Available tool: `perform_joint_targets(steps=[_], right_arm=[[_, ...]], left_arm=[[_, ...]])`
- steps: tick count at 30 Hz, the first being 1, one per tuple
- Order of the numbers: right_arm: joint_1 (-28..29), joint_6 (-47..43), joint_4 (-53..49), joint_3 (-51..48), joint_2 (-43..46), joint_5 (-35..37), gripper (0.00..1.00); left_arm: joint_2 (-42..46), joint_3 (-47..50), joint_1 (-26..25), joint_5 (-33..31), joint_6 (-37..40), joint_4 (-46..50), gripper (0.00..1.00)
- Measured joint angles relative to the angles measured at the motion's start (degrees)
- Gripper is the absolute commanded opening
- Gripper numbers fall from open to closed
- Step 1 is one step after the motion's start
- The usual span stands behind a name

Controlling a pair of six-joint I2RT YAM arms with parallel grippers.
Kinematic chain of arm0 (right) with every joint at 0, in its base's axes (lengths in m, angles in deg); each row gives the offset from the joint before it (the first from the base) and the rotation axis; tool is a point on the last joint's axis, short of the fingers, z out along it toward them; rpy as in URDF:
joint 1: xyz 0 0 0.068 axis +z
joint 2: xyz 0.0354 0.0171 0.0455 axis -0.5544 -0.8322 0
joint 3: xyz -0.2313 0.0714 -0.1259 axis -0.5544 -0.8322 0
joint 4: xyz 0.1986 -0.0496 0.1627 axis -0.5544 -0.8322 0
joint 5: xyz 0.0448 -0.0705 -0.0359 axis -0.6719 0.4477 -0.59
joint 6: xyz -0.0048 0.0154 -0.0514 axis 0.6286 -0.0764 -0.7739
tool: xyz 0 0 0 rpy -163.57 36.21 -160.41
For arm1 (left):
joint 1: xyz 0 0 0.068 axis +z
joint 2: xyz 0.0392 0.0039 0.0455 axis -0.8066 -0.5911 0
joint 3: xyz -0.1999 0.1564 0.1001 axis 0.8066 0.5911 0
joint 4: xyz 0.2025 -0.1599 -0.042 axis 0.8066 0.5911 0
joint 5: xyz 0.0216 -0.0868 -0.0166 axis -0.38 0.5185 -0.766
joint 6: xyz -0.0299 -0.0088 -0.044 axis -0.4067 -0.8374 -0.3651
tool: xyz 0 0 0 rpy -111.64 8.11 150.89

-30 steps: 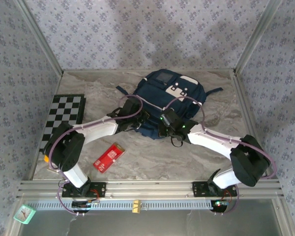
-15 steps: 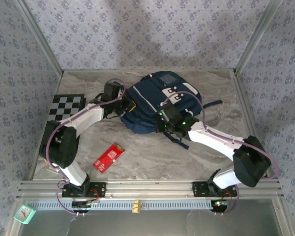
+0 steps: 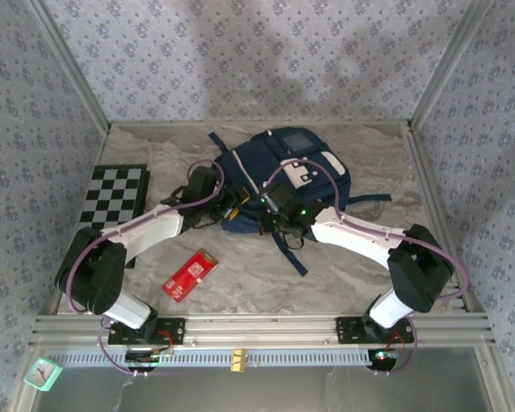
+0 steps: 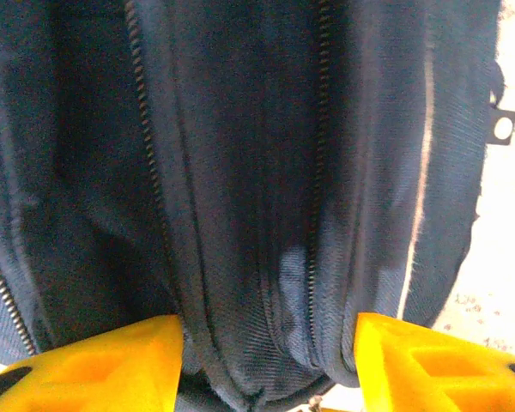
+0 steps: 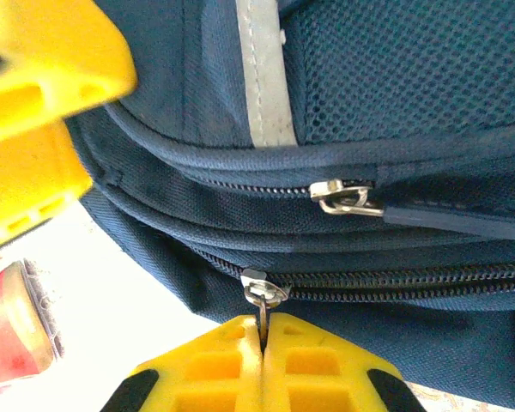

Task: Pack the student bag

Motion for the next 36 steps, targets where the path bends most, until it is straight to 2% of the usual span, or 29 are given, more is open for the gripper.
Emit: perform_joint_targets(steps=[5,7,9,12,28,34,36], right_arm=[[-0.2,0.0,0.0,-0.2,-0.1,0.0,0.00],[-0.5,0.0,0.0,-0.2,-0.2,0.0,0.00],[-0.7,0.0,-0.2,-0.2,-0.2,0.0,0.00],[-1.3,0.0,-0.4,-0.3,-0.1,0.0,0.00],[-14.3,-3.4,-3.2,-3.4,4.3,0.2,0.00],[-14.5,-4.3,-3.5,-3.4,4.3,0.9,0.00],[-14.5,-4.3,-3.4,-3.4,4.5,0.5,0.02]], left_arm=[[-0.8,0.2,-1.3,-3.4,-4.4,-1.4,0.32],[-0.8,0.0,-1.8,-5.5,-5.0,-1.2,0.17],[-1.0,-0.2,-1.9,-6.2,-5.3,-0.8,0.08],[-1.0,-0.4,-2.1,-7.0,-5.7,-0.4,0.00],[-0.9,-2.7,0.5,-7.4,-0.3,4.5,0.00],[-0.9,-4.4,0.8,-6.4,2.4,6.4,0.00],[-0.9,-4.4,1.0,-6.1,3.0,6.4,0.04]])
